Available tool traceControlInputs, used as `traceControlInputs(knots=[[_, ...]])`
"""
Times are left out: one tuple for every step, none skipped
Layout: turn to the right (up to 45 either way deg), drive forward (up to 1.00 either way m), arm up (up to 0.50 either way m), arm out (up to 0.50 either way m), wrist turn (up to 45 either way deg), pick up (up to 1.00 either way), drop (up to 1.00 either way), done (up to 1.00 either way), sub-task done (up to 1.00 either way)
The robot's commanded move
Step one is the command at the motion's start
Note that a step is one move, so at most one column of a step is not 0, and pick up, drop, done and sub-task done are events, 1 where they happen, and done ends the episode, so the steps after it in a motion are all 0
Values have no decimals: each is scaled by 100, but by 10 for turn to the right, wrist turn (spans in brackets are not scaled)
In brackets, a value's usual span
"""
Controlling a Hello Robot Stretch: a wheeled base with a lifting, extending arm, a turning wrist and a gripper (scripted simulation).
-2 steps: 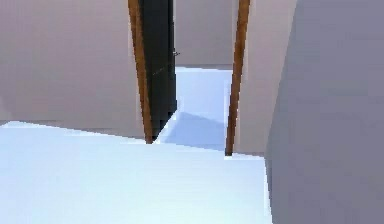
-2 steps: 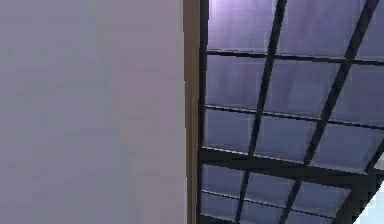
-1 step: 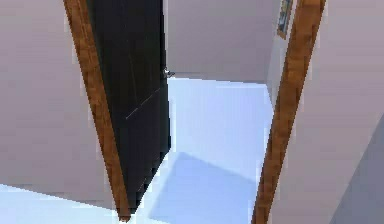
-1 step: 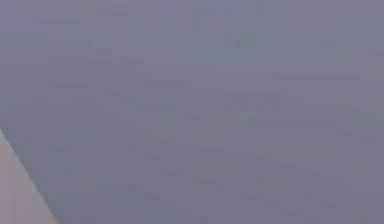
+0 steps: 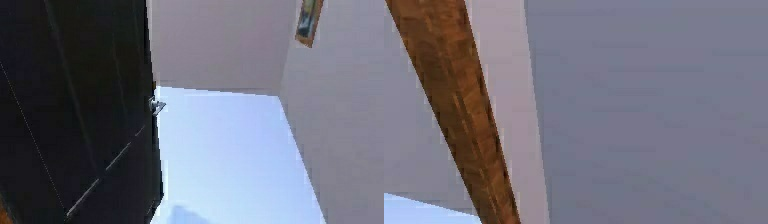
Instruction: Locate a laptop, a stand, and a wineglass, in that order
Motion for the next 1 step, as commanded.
traceControlInputs(knots=[[90, 0, 0, 0, 0, 0, 0, 0, 0]])
